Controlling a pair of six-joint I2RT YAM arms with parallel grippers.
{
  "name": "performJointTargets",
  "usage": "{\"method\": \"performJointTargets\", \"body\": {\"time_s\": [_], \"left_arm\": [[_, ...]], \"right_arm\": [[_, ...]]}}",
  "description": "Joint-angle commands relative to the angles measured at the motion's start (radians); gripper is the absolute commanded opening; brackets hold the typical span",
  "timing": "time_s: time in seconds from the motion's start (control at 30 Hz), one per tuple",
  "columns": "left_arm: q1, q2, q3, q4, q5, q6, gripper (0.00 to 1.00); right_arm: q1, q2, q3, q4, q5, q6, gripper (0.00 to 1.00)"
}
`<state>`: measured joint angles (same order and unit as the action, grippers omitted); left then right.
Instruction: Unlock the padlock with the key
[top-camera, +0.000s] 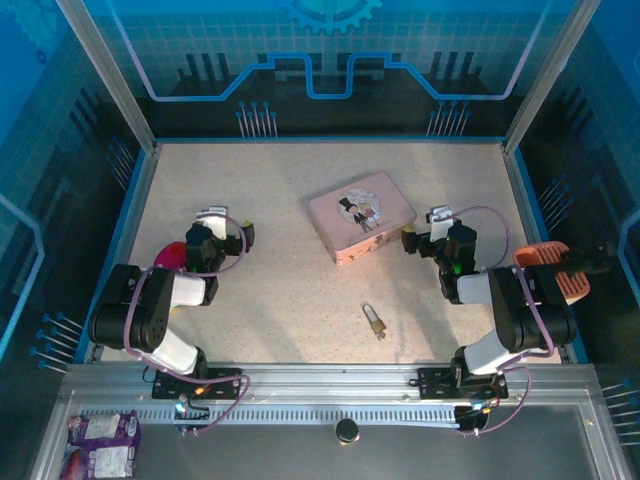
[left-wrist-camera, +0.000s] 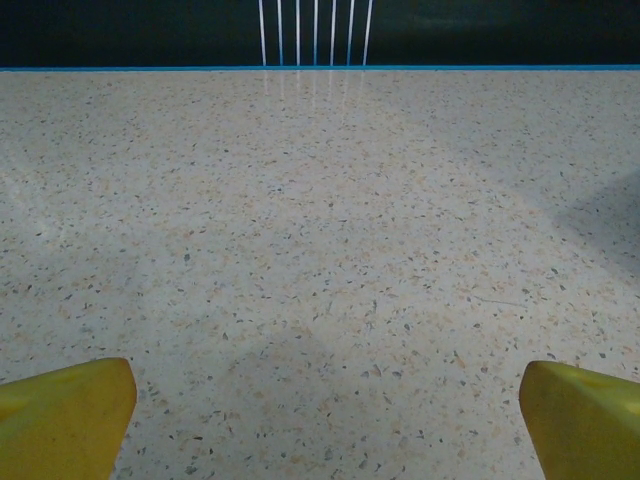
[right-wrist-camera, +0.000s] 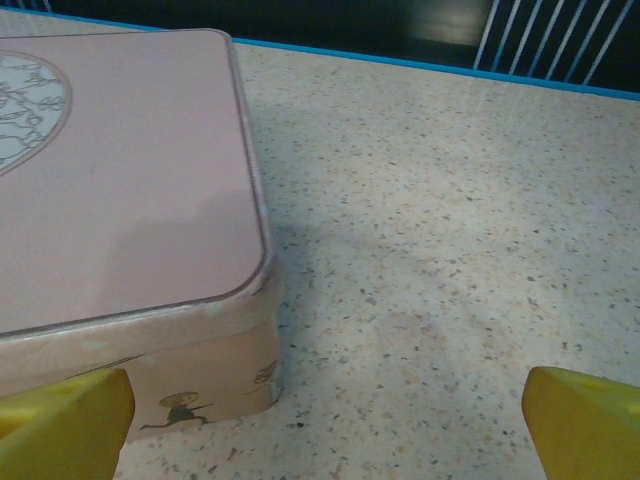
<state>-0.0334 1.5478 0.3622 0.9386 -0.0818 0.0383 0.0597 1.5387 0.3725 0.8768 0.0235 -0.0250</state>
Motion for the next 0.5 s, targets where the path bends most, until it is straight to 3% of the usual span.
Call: {"method": "performJointTargets", "body": {"time_s": [0.0, 0.47], "left_arm": [[0.012, 0.005, 0.019, -0.009, -0.009, -0.021, 0.99], [0.012, 0.005, 0.018, -0.009, -0.010, -0.021, 0.99]], "right_arm": [[-0.005, 0.002, 0.021, 0.027, 0.050, 0.026, 1.00], [0.006, 0.004, 0.026, 0.020, 0.054, 0.014, 1.00]]}}
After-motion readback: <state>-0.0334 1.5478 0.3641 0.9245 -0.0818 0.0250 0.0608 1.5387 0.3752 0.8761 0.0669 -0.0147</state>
